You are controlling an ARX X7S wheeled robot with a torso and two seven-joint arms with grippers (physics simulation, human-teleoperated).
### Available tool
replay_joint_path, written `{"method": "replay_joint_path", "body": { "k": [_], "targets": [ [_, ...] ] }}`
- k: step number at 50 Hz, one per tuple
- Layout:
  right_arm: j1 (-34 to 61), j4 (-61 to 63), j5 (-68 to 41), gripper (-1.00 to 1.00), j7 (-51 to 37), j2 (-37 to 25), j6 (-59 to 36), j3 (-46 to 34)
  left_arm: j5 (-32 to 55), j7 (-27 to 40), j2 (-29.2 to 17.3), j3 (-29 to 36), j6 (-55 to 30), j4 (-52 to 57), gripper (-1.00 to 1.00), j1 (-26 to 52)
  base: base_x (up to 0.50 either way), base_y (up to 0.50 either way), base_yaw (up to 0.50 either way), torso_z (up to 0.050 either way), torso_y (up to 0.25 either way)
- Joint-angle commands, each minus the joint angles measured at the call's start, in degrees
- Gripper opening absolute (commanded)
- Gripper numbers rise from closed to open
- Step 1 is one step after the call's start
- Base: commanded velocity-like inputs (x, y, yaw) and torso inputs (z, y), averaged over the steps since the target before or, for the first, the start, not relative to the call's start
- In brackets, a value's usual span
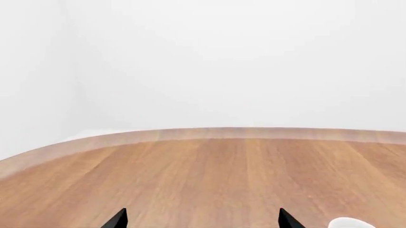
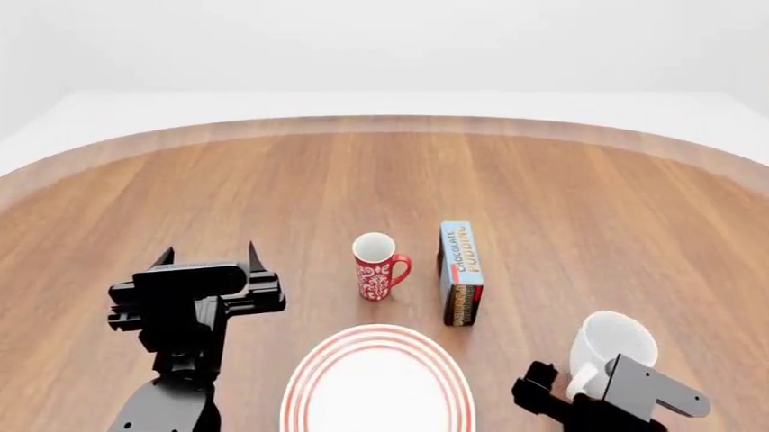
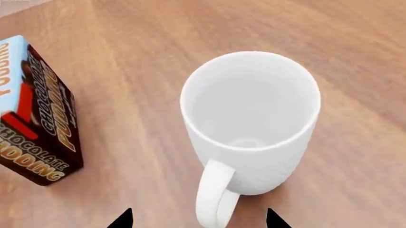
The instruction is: Pick up the white mug and put it on the plate, and put the chocolate pudding to the right of the plate.
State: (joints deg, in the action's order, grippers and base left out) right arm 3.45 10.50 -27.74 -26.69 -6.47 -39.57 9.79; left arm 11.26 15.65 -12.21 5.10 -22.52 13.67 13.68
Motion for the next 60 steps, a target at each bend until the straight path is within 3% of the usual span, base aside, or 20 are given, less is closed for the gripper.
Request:
{"method": "replay_joint_path", "body": {
  "k": [1, 25, 39, 40, 53, 60],
  "targets": [
    [2.3, -5.6, 0.4, 1.00, 0.6, -0.7, 1.8, -0.7, 0.4, 0.4, -0.3, 0.0, -0.1, 0.2, 1.00, 0.0, 0.00, 0.00, 0.00, 0.000, 0.000],
    [7.2, -19.6, 0.9, 1.00, 2.5, -1.4, 6.8, -0.5, 0.8, 0.9, -0.8, 0.5, 0.0, 0.5, 1.00, -0.3, 0.00, 0.00, 0.00, 0.000, 0.000],
    [7.9, -21.3, 1.5, 1.00, 2.1, -2.1, 8.0, -1.2, 1.1, 1.3, -1.0, 0.7, 0.2, 0.3, 1.00, -0.5, 0.00, 0.00, 0.00, 0.000, 0.000],
    [7.8, -21.3, 1.4, -1.00, 2.2, -2.1, 8.2, -1.2, 1.2, 1.3, -1.0, 0.8, 0.2, 0.3, 1.00, -0.5, 0.00, 0.00, 0.00, 0.000, 0.000],
    [6.6, -16.6, 0.0, -1.00, 1.2, -2.2, 6.7, -1.4, 1.5, 1.6, -1.3, 0.9, 0.3, 0.4, 1.00, -0.4, 0.00, 0.00, 0.00, 0.000, 0.000],
    [4.7, -7.4, 1.4, -1.00, 0.3, -4.2, 4.8, -4.5, 1.6, 1.7, -1.4, 1.1, 0.3, 0.2, 1.00, -0.2, 0.00, 0.00, 0.00, 0.000, 0.000]
  ]
}}
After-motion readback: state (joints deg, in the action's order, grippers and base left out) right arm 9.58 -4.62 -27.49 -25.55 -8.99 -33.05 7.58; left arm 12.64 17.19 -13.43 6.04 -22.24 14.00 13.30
